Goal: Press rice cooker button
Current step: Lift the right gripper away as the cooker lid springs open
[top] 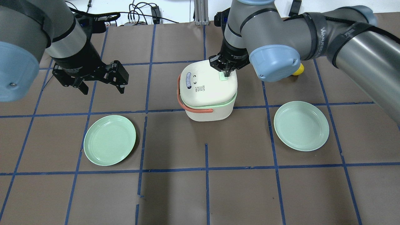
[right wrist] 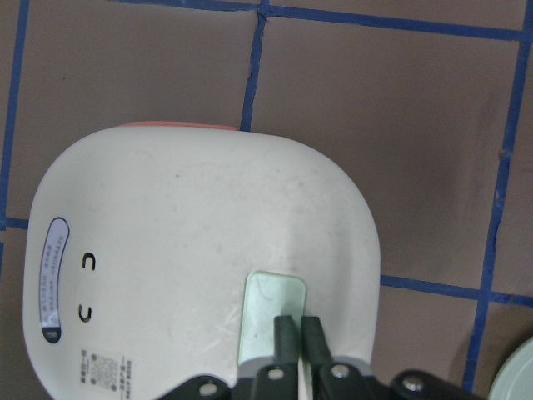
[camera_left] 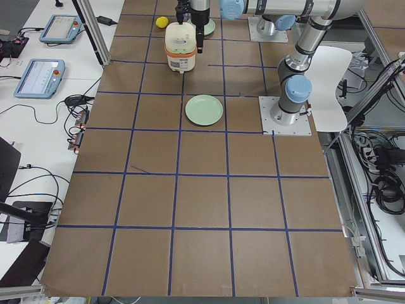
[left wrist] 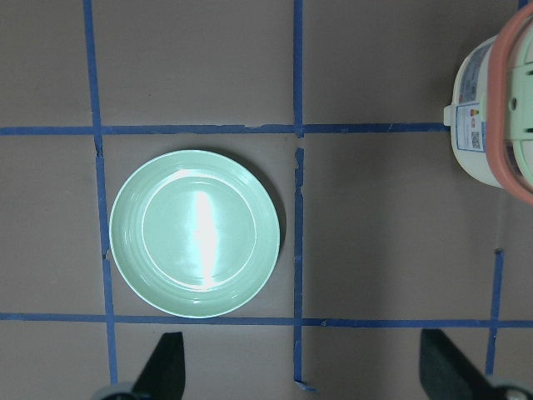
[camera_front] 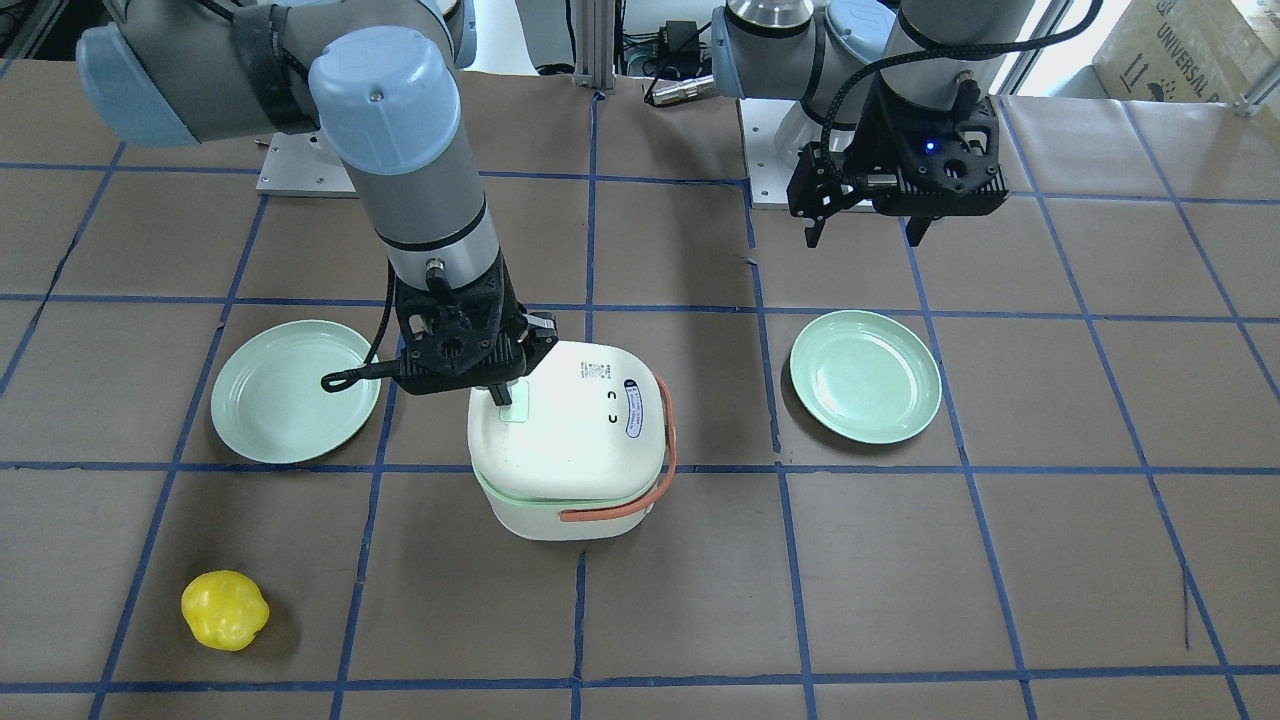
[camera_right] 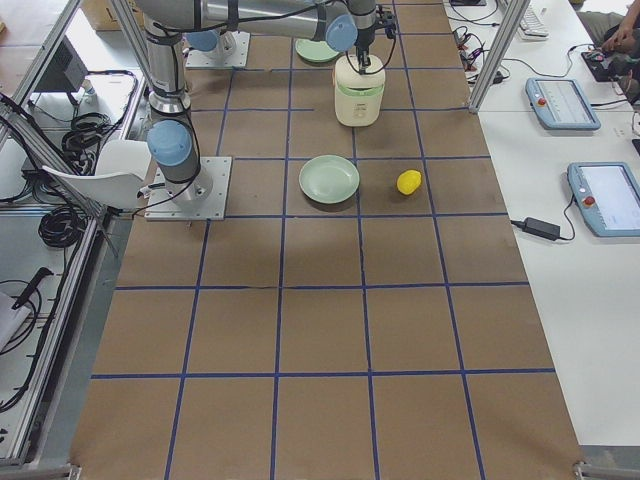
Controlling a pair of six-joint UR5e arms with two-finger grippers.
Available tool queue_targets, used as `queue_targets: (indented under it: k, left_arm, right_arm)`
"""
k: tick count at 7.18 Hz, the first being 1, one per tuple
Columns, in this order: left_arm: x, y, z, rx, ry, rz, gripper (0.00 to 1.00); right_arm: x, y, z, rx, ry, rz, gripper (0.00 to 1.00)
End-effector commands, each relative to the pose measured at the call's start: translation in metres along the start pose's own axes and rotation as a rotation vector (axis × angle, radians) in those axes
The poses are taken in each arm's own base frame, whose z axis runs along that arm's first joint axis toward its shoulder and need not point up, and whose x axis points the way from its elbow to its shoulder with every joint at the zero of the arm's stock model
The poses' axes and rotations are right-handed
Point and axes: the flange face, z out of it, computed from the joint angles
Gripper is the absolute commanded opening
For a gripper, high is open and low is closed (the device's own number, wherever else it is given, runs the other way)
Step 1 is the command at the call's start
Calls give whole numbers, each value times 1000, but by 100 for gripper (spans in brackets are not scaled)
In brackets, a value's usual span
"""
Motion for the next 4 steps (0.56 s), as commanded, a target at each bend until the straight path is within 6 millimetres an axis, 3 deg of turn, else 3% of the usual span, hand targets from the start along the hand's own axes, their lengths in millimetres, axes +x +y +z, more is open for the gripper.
queue_targets:
  k: [1, 4]
  left_arm:
    - [0, 0, 0, 0, 0, 0, 100]
    - [0, 0, 0, 0, 0, 0, 100]
  right_arm:
    - [9, -10, -38, -49, 19, 17, 100]
    - [67, -29, -71, -47, 29, 115, 100]
